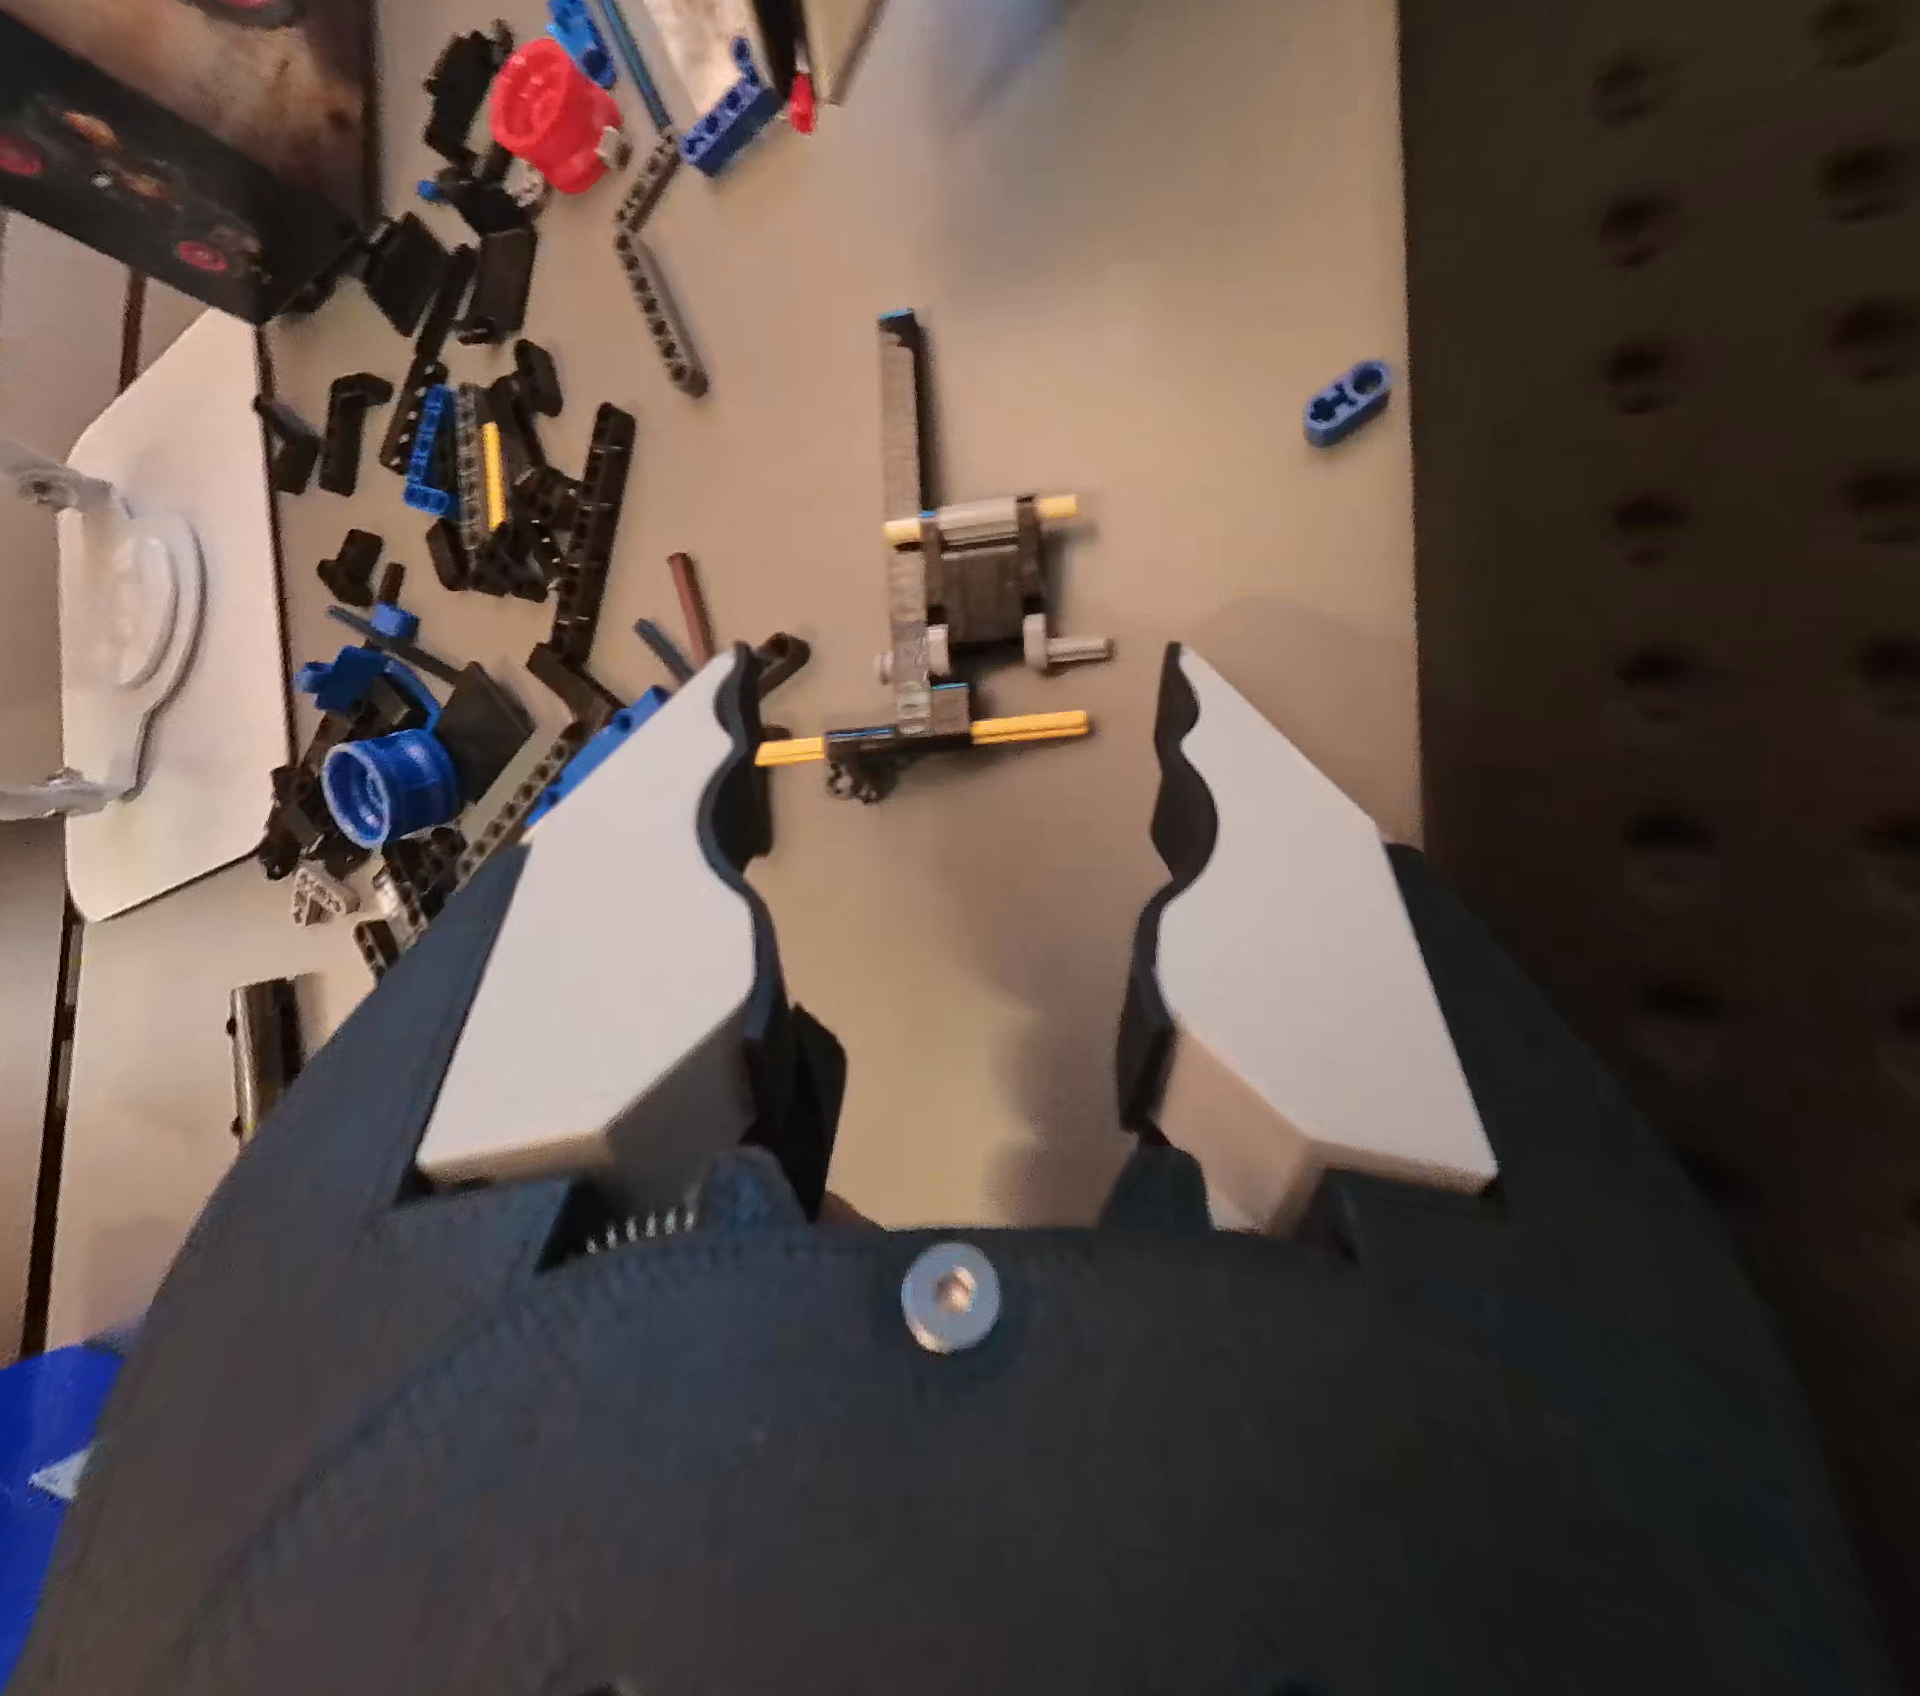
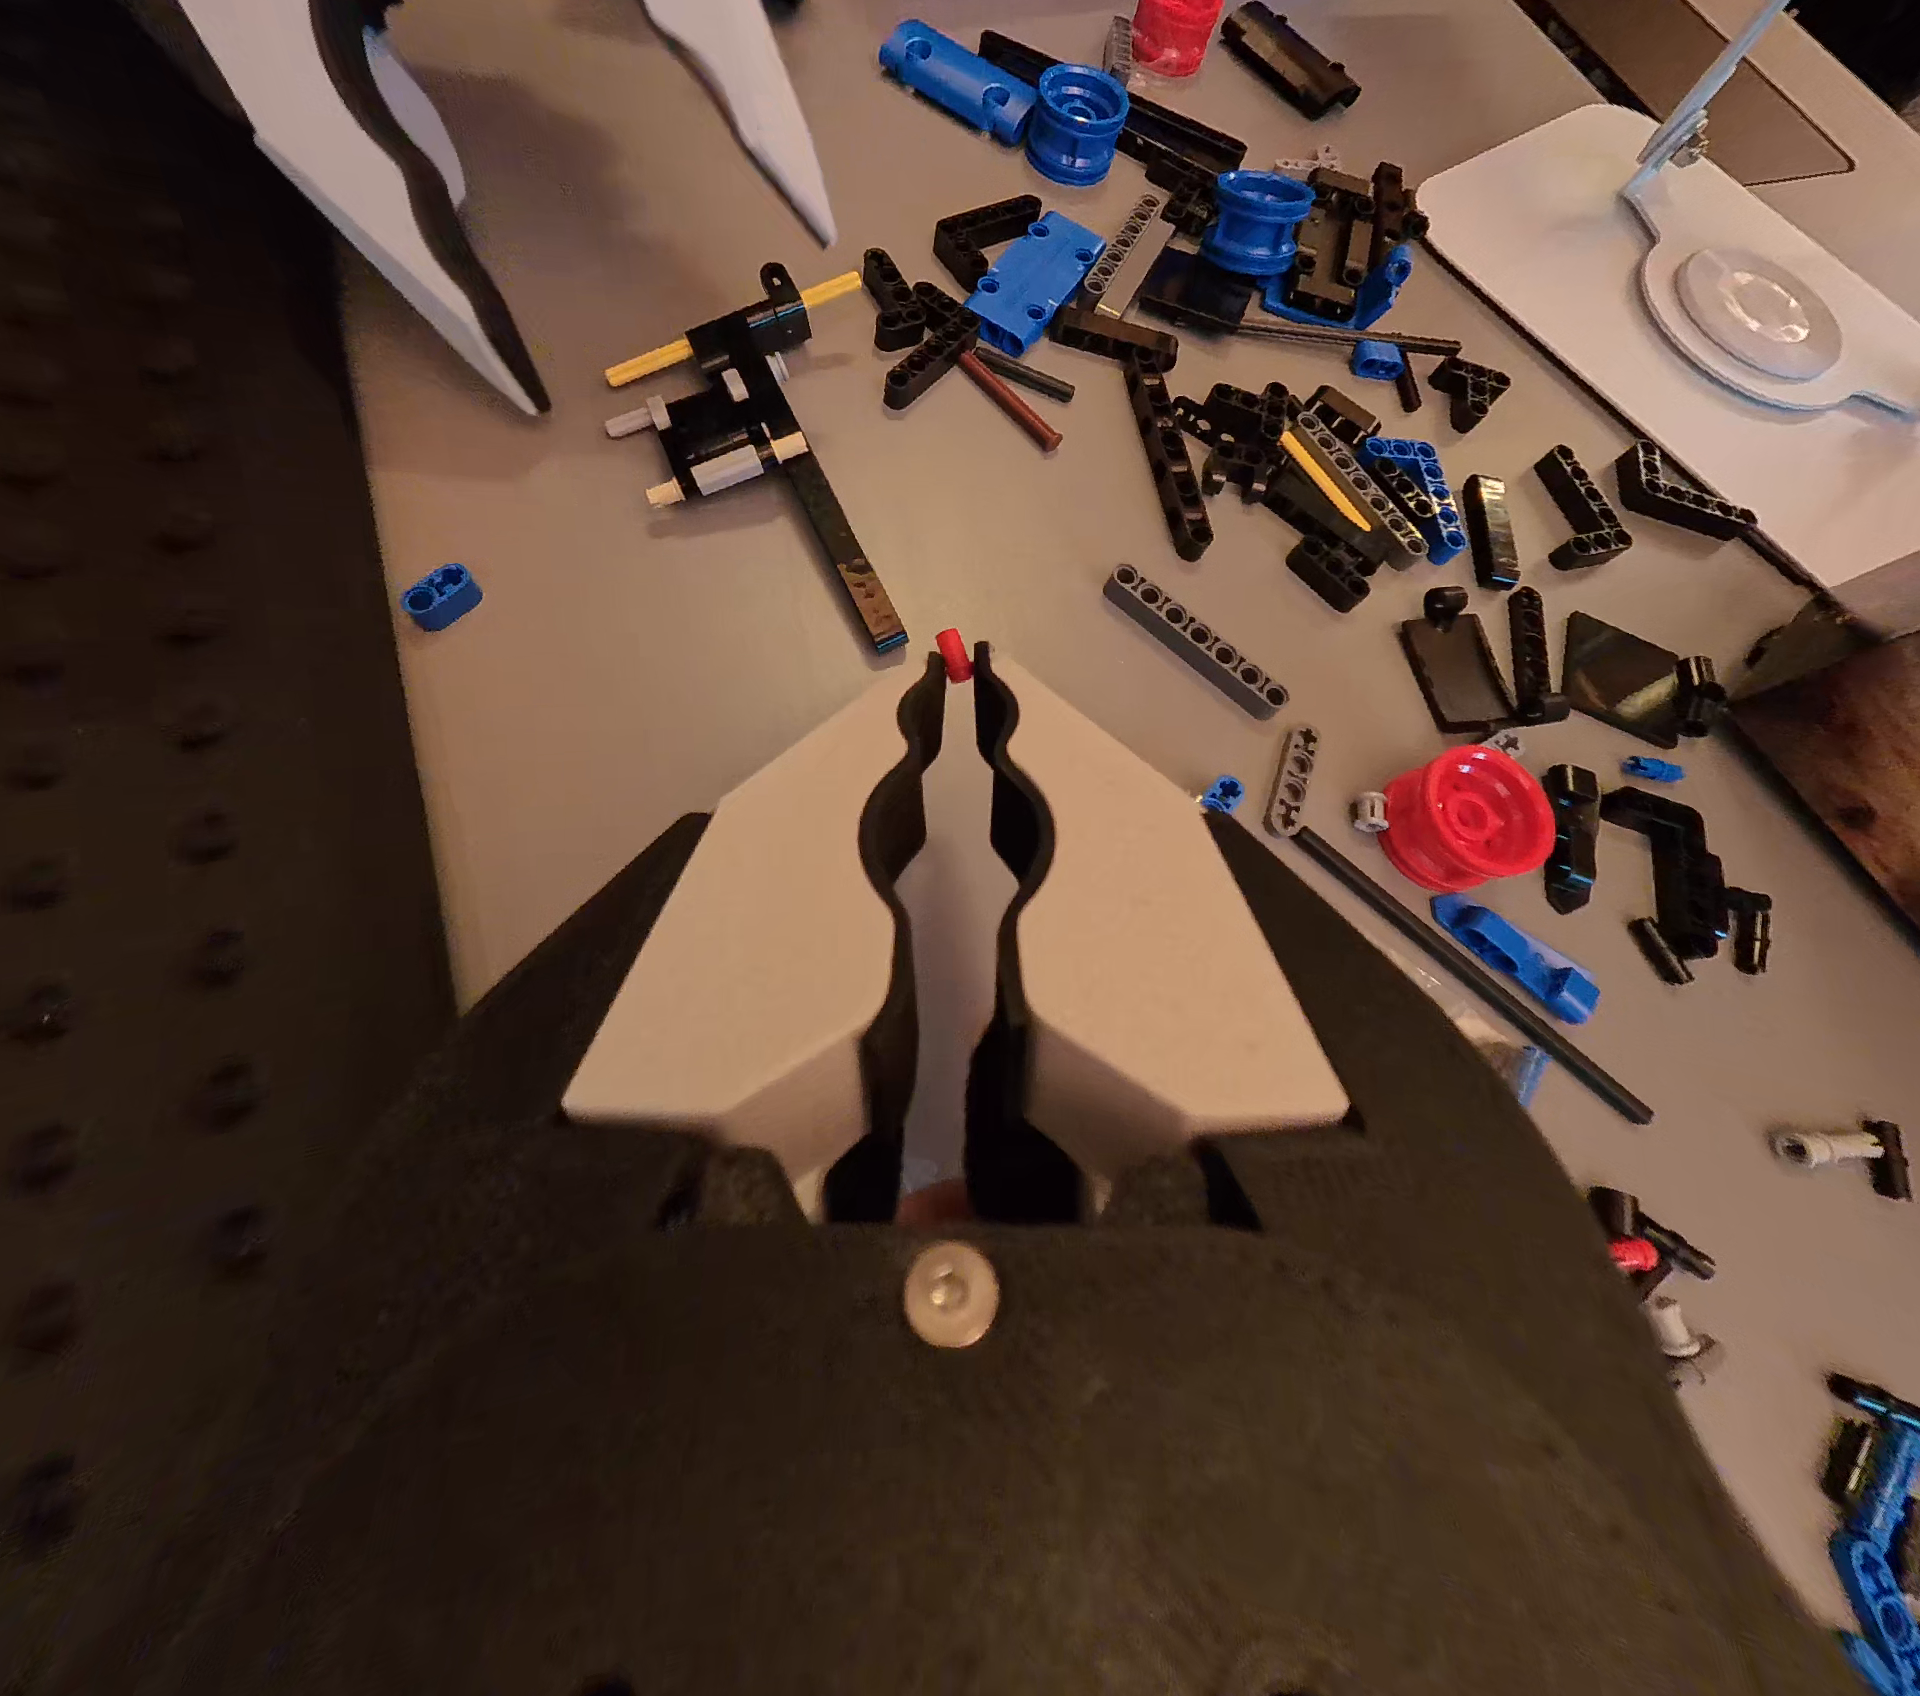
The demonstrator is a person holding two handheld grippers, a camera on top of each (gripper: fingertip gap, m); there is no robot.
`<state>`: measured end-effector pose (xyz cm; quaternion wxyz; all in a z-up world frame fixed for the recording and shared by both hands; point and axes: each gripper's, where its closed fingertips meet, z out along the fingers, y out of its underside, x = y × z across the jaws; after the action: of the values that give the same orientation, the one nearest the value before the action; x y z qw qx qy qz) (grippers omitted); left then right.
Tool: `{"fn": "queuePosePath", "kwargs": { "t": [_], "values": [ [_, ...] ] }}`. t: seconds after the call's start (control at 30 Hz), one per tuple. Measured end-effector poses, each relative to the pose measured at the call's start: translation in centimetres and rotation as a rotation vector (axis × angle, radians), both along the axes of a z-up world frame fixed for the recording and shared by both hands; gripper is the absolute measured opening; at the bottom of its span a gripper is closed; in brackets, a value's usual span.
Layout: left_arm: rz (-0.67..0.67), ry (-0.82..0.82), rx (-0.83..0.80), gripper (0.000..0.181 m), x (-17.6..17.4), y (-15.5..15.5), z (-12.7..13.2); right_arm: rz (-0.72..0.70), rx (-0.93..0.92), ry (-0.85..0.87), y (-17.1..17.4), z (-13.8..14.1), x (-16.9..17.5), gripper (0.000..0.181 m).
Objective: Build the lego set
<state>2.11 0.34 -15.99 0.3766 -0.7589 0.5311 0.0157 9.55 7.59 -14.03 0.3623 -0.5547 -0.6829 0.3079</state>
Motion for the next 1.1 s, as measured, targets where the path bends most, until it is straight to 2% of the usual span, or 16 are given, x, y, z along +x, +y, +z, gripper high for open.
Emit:
{"fn": "queuePosePath", "kwargs": {
  "t": [0.13, 0.27, 0.4, 0.53, 0.6, 0.67, 0.73, 0.93, 1.1],
  "values": [
    [-0.019, 0.025, 0.014, 0.063, 0.4, 0.3, -0.5, 0.0, 0.003, 0.0, 0.0, 0.0, 0.0, 0.004],
    [-0.026, 0.028, -0.009, 0.031, 0.5, 0.6, -1.2, 0.001, 0.003, 0.005, 0.0, 0.1, 0.0, 0.004],
    [-0.031, 0.035, -0.019, 0.015, 0.5, 0.8, -1.6, 0.005, 0.005, 0.004, -0.1, 0.0, 0.0, 0.004],
    [-0.017, 0.023, -0.006, 0.018, 0.7, 1.1, -1.1, 0.008, 0.011, 0.007, -0.1, 0.1, 0.0, 0.004],
    [0.015, 0.008, -0.002, 0.051, 0.9, 1.6, -0.9, 0.009, 0.013, 0.011, -0.2, 0.2, 0.1, 0.004],
    [0.043, 0.012, 0.013, 0.061, 0.9, 2.4, -0.6, 0.013, 0.014, 0.013, -0.2, 0.3, 0.1, 0.004],
    [0.053, 0.019, -0.005, 0.059, 0.8, 2.8, -0.7, 0.017, 0.015, 0.012, -0.3, 0.3, 0.1, 0.004],
    [0.091, -0.065, -0.16, 0.031, 1.0, 3.8, -1.6, 0.026, 0.015, 0.012, -0.5, 0.3, 0.1, 0.004],
    [0.125, -0.116, -0.26, 0.031, 1.0, 4.1, -1.7, 0.027, 0.012, 0.019, -0.5, 0.5, 0.1, 0.004]
  ]
}}
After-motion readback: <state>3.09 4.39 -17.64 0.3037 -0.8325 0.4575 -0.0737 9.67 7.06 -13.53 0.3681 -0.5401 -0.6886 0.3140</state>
